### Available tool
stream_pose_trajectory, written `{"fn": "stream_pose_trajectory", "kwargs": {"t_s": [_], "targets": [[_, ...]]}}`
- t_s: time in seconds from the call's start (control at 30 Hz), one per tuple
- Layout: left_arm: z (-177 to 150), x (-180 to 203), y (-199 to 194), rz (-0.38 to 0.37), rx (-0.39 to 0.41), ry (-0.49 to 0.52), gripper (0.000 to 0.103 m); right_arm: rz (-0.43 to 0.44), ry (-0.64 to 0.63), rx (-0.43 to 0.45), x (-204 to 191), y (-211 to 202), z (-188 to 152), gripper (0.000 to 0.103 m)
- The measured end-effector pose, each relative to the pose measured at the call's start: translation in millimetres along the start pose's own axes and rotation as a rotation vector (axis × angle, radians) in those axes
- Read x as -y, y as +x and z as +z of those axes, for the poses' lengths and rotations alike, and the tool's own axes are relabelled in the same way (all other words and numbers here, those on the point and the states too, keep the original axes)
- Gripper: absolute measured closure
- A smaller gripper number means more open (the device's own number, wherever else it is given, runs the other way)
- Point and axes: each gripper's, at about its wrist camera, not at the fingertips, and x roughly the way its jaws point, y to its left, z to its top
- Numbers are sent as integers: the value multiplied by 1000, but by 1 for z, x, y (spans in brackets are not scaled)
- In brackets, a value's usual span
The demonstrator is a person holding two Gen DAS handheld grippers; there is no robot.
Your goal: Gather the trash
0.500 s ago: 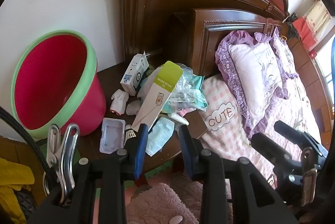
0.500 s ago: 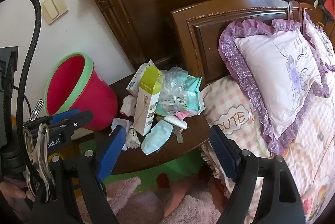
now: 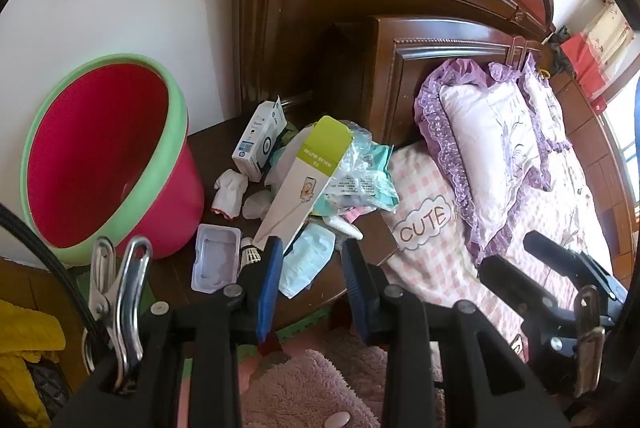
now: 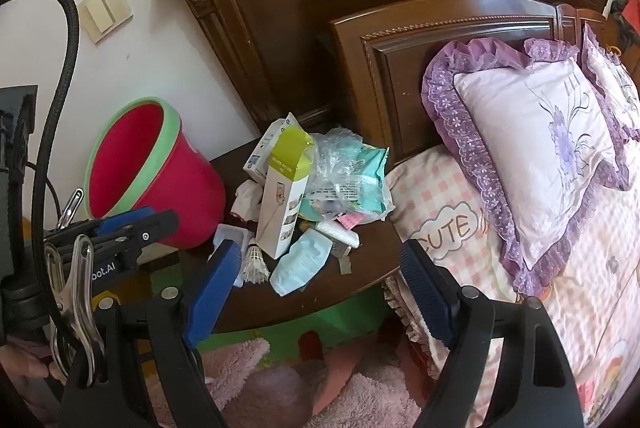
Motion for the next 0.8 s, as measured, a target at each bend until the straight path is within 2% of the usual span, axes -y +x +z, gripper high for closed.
{"fn": "stream_pose_trajectory", "kwargs": {"t_s": [0.8], "targets": [[1, 0, 0, -1, -6, -3, 71, 1, -1, -3, -2, 2, 1, 19]]}}
